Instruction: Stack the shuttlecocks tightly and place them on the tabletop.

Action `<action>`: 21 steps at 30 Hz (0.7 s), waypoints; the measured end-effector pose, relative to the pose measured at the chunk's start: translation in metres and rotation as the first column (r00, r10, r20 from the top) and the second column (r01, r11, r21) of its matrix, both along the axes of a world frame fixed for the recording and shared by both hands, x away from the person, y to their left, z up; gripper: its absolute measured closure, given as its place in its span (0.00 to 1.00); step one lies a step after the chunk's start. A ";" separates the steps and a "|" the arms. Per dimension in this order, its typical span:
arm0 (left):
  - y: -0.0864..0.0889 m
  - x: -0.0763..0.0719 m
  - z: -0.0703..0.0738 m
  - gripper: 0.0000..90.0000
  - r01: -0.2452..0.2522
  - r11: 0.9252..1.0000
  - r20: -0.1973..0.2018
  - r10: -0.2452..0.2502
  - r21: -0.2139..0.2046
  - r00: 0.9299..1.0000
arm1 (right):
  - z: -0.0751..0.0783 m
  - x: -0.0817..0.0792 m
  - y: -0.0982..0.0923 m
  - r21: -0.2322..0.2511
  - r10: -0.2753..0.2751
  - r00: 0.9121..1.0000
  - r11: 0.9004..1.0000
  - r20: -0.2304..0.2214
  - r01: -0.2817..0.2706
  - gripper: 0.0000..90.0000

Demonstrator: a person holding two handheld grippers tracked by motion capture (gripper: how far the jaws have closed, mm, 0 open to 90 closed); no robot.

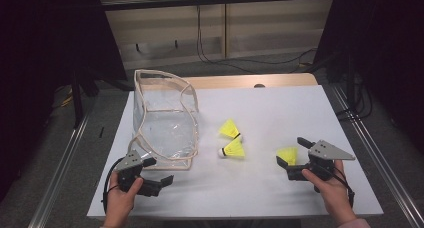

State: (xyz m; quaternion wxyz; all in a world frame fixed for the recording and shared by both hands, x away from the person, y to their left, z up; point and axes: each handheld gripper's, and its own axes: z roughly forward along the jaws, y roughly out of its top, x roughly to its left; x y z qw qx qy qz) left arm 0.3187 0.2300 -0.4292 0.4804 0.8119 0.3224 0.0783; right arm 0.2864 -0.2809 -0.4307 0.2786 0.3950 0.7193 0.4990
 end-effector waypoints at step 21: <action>-0.001 0.001 -0.001 0.04 0.019 1.000 0.003 -0.019 -0.002 1.000 | 0.010 0.023 -0.002 -0.005 -0.006 1.000 1.000 -0.031 0.006 0.04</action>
